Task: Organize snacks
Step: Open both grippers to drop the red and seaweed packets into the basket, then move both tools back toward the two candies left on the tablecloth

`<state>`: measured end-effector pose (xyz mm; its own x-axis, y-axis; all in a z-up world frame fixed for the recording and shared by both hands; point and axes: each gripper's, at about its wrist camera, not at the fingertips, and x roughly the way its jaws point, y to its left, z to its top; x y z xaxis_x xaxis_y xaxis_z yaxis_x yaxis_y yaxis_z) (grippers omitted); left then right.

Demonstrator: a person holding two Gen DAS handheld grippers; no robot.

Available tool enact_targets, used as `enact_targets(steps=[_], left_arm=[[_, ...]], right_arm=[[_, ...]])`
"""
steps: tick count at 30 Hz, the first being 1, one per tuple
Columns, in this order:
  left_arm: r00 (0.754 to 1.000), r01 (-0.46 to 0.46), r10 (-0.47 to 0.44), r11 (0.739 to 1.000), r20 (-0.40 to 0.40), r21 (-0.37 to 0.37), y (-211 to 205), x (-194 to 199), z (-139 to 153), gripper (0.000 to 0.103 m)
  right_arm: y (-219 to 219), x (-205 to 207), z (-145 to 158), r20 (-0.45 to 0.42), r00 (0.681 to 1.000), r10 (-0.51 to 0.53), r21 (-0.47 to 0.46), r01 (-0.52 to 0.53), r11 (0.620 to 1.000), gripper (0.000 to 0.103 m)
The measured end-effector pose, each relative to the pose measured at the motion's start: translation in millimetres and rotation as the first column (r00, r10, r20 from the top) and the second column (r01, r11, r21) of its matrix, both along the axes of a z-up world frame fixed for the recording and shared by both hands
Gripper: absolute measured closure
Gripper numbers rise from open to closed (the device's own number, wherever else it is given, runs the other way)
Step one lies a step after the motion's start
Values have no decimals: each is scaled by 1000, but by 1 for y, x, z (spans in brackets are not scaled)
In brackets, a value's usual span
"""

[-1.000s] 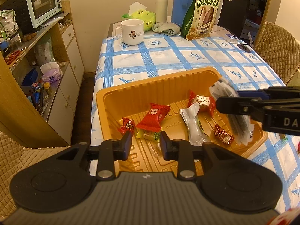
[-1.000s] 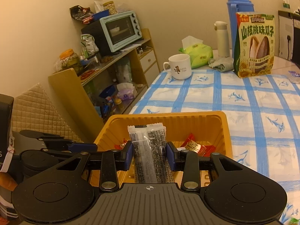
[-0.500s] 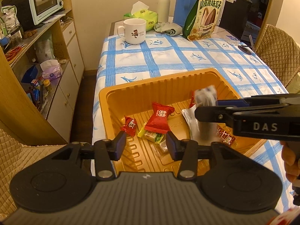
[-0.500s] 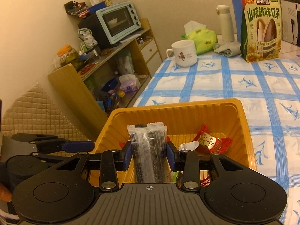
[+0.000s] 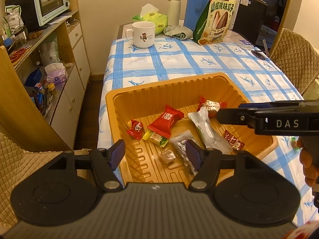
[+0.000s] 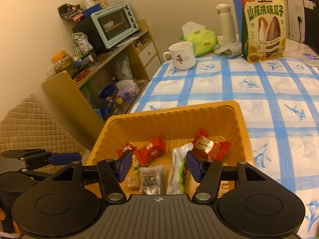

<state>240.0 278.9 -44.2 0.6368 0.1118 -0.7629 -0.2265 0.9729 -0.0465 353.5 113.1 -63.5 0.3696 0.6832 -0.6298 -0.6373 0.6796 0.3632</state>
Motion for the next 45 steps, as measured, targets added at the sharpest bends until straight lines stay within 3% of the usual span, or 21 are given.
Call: enact_targets(steps=[14, 27, 45], left_arm=[[999, -6, 6, 1000, 36, -1, -34, -25, 20, 29], [999, 2, -1, 1000, 44, -18, -99, -65, 34, 24], [996, 70, -74, 995, -40, -75, -215, -82, 5, 24]], right_arm=[[-50, -29, 19, 30, 999, -24, 29, 23, 999, 26], [-127, -69, 33, 34, 999, -35, 41, 34, 999, 18], [-268, -109, 4, -49, 993, -109, -72, 106, 992, 17]])
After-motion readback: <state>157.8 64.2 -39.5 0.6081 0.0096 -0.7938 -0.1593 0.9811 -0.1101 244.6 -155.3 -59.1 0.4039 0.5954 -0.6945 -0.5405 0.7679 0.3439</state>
